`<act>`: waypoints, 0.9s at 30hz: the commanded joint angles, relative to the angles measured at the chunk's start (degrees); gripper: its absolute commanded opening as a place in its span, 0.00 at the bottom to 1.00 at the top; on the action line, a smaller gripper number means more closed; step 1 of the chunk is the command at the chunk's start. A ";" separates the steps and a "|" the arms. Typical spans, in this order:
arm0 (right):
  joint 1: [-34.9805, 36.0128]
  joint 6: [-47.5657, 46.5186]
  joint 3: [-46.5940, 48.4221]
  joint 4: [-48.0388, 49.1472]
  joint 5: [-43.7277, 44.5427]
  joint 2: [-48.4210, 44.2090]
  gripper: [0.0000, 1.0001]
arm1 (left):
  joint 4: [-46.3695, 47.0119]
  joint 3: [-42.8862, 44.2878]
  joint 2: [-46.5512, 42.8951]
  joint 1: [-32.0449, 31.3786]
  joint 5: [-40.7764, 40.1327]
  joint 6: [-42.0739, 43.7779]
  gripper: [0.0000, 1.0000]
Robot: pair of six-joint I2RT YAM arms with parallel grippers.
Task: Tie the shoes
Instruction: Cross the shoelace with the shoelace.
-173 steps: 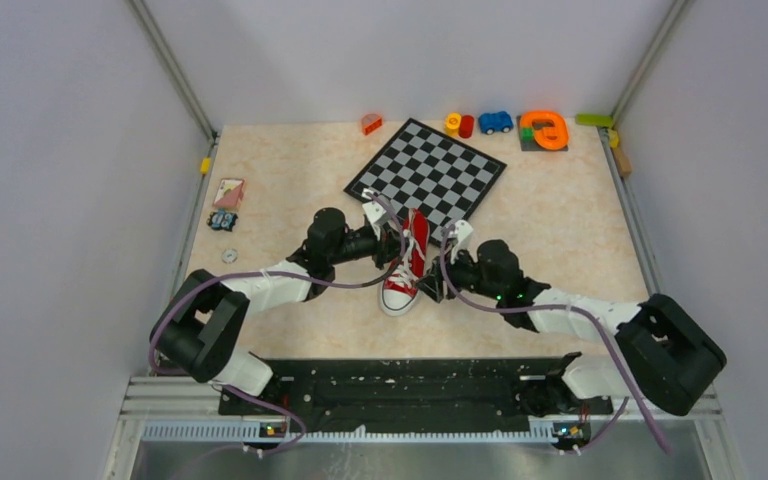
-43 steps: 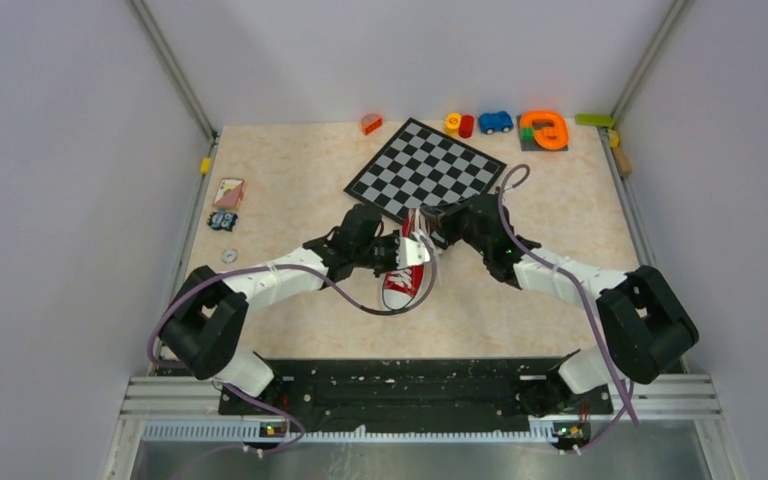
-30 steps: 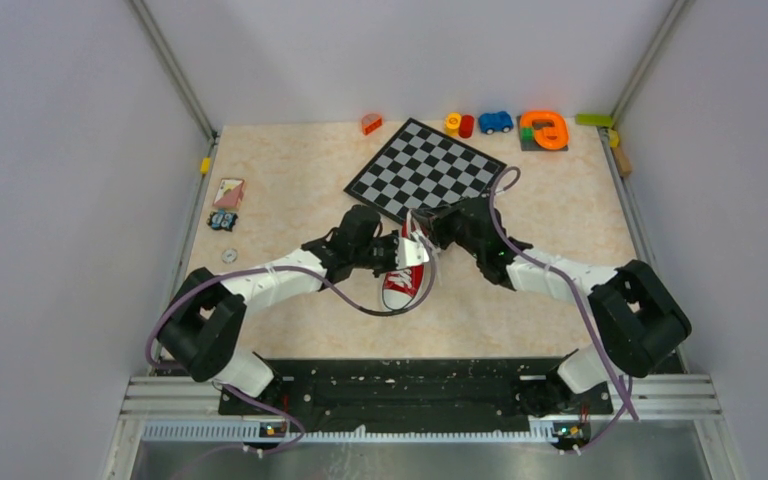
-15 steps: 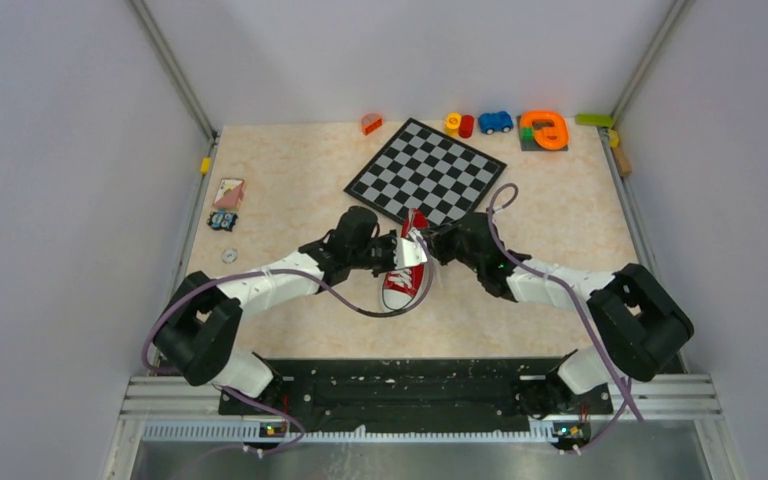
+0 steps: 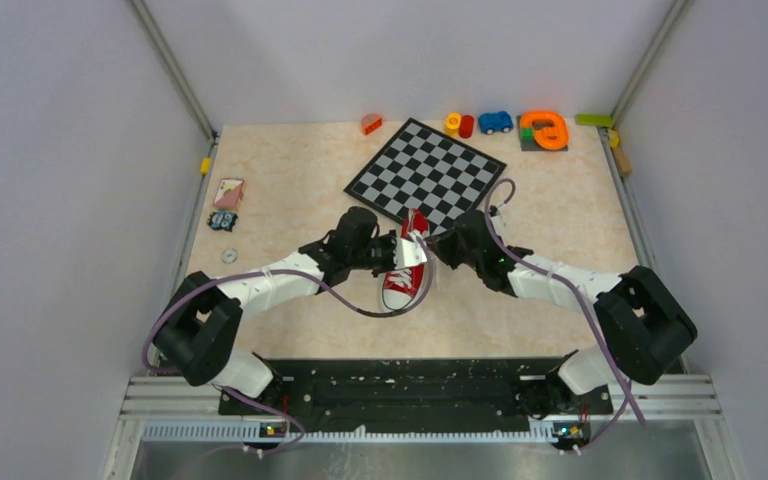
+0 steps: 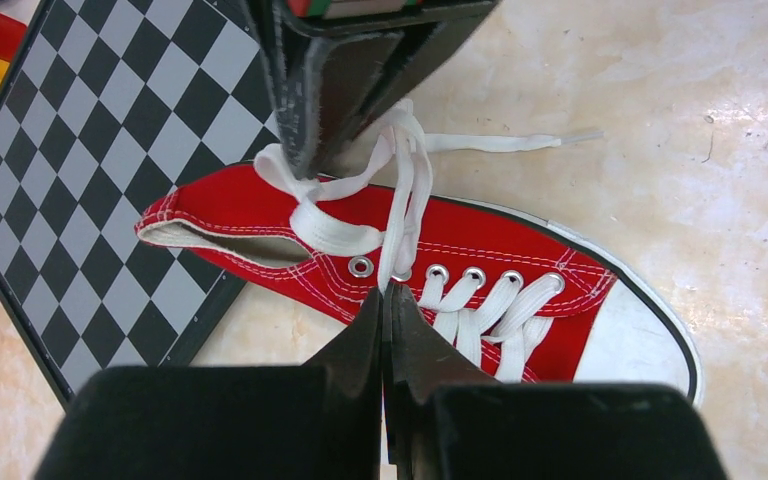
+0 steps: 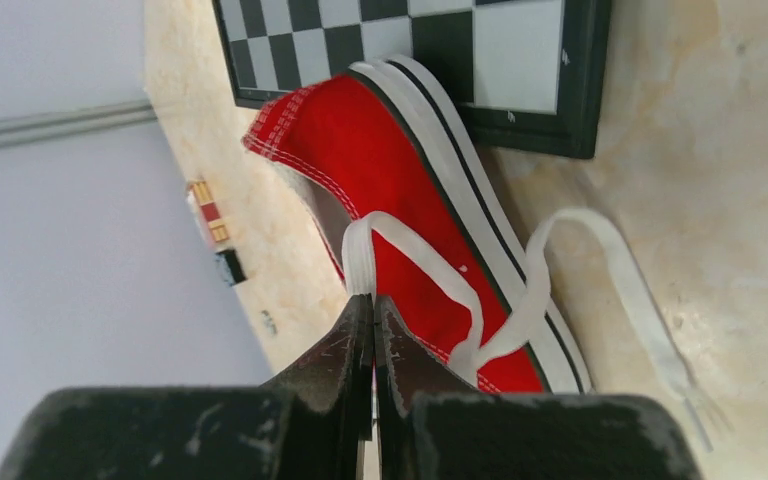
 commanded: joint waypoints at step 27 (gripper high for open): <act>0.39 -60.72 4.16 1.47 -2.00 -10.35 0.26 | 2.05 0.53 -1.03 0.11 -0.48 -1.88 0.00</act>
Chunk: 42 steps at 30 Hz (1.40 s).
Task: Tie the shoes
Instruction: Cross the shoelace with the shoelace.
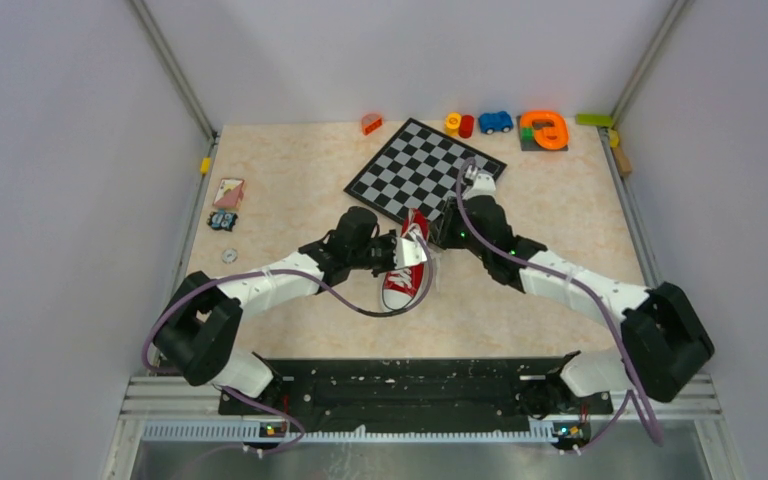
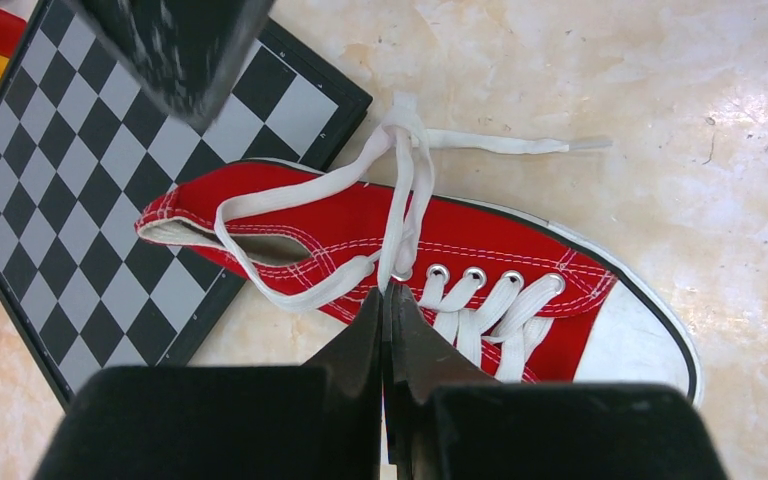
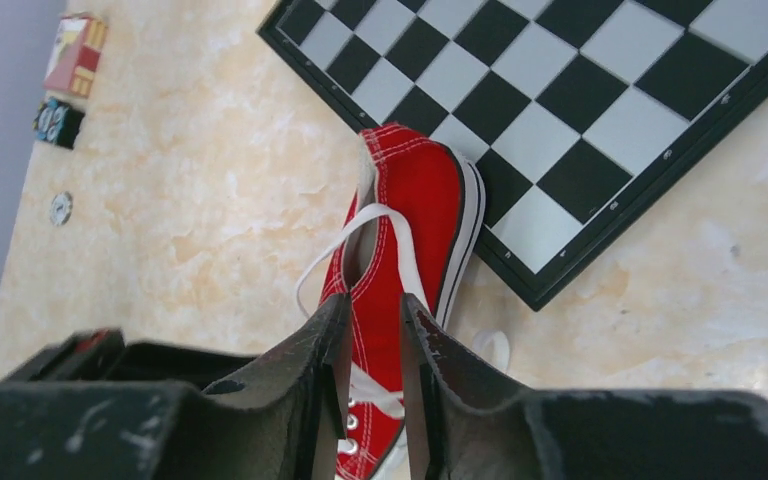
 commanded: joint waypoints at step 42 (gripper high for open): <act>0.46 -14.13 -16.37 39.77 -21.61 4.97 0.47 | -3.94 9.82 6.30 4.22 3.10 -14.16 0.00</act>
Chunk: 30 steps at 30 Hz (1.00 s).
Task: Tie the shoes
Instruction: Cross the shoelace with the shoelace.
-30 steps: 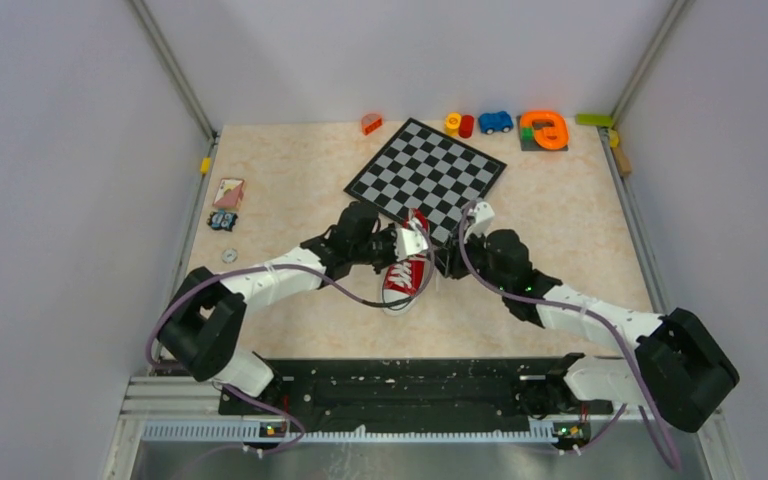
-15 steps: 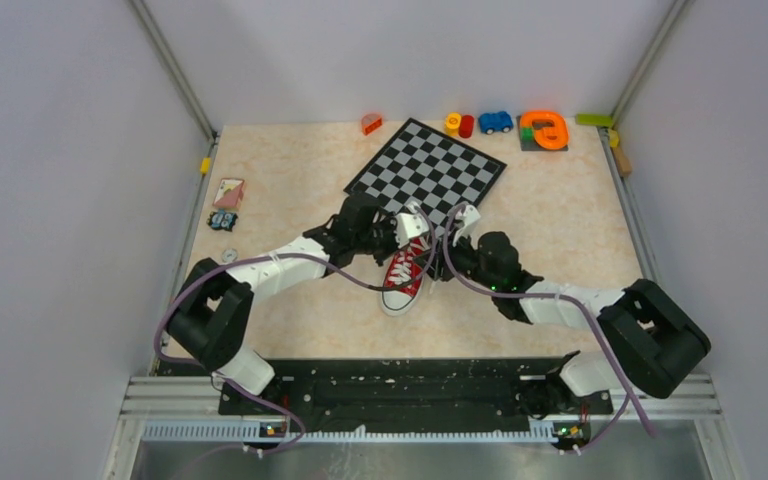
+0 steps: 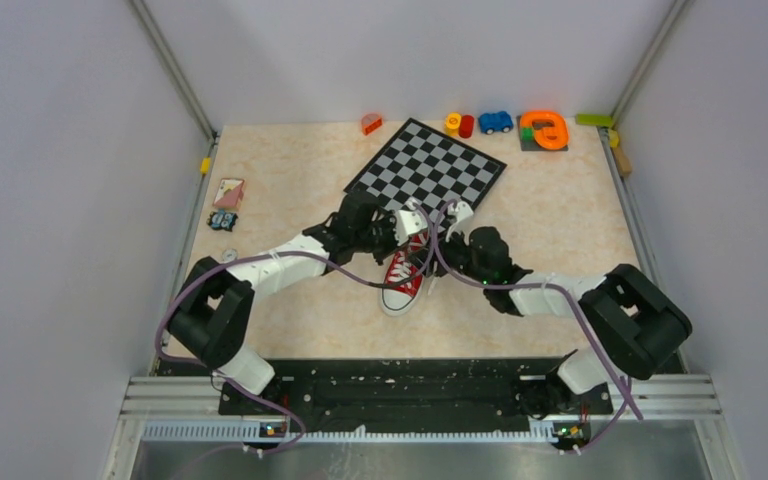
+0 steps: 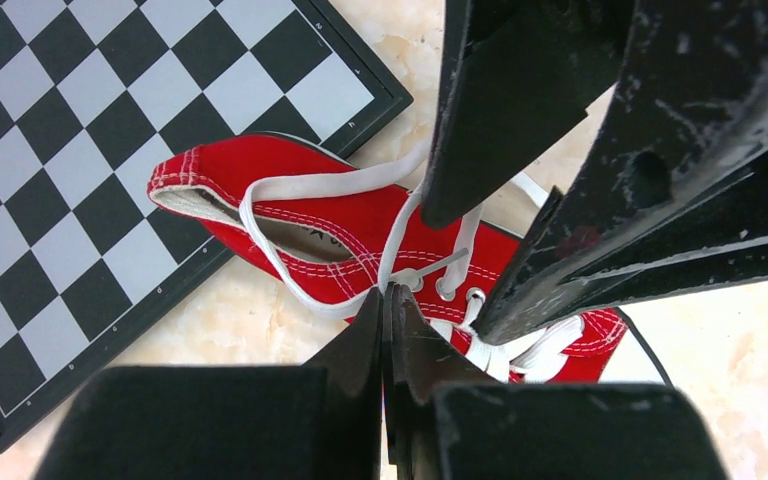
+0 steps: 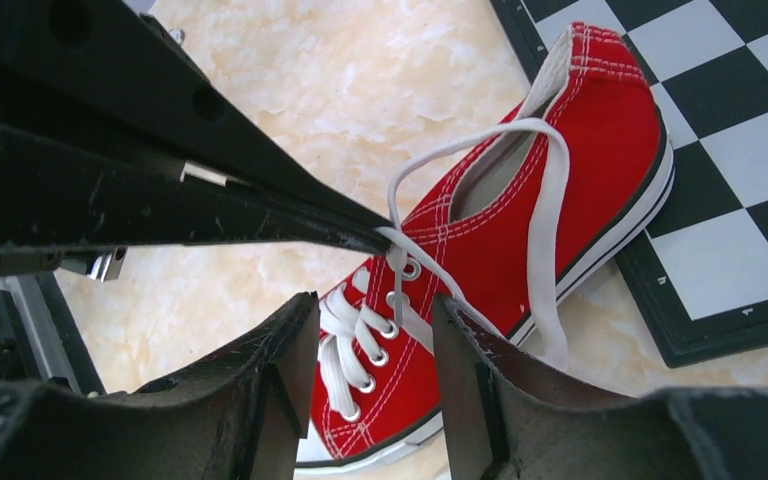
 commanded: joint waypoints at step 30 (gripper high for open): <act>0.42 0.10 6.36 0.74 -0.07 5.10 0.01 | -2.14 3.90 1.95 1.07 2.56 -1.33 0.00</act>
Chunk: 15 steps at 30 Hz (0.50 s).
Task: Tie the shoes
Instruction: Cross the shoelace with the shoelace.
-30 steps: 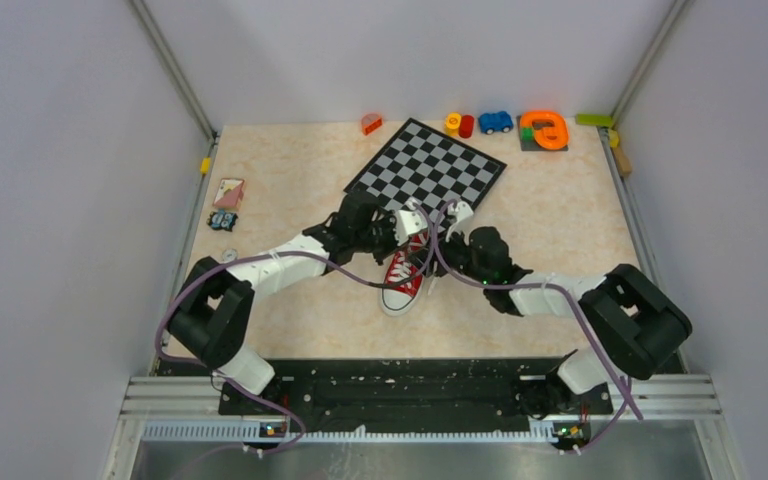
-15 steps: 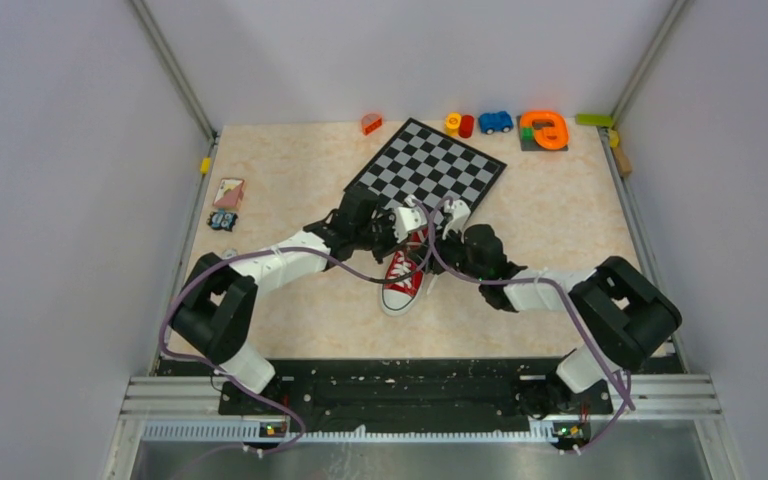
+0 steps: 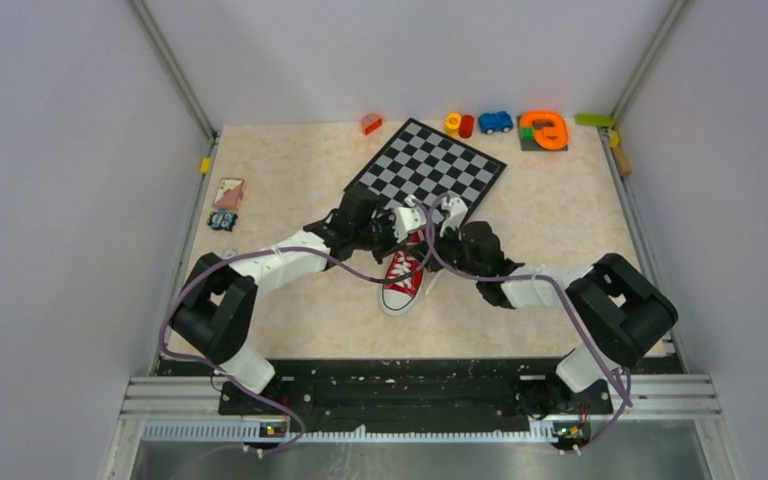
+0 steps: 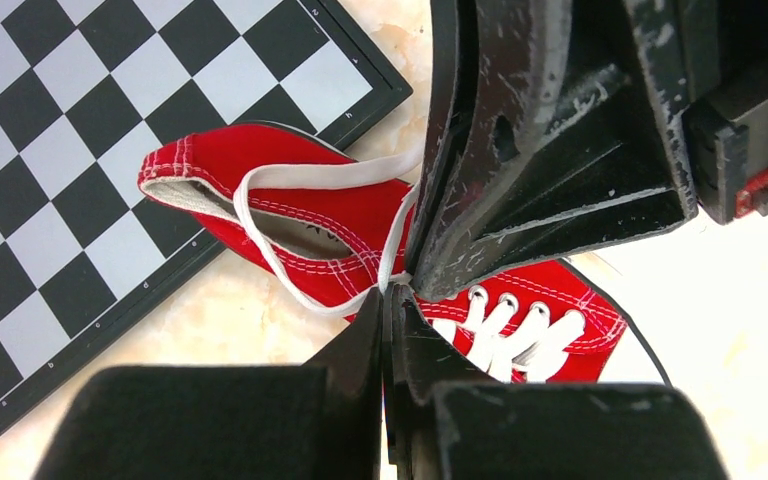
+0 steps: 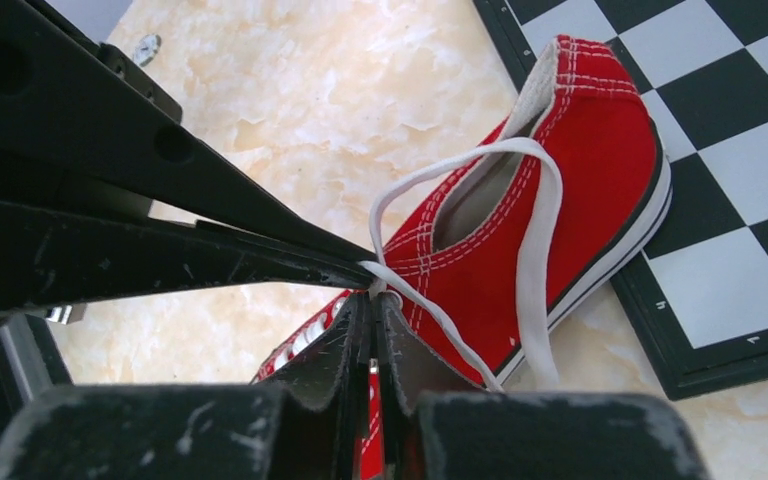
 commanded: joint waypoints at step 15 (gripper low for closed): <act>8.17 8.05 -5.58 2.83 -3.70 -9.14 0.00 | -1.69 2.90 -0.43 0.37 1.52 -0.42 0.00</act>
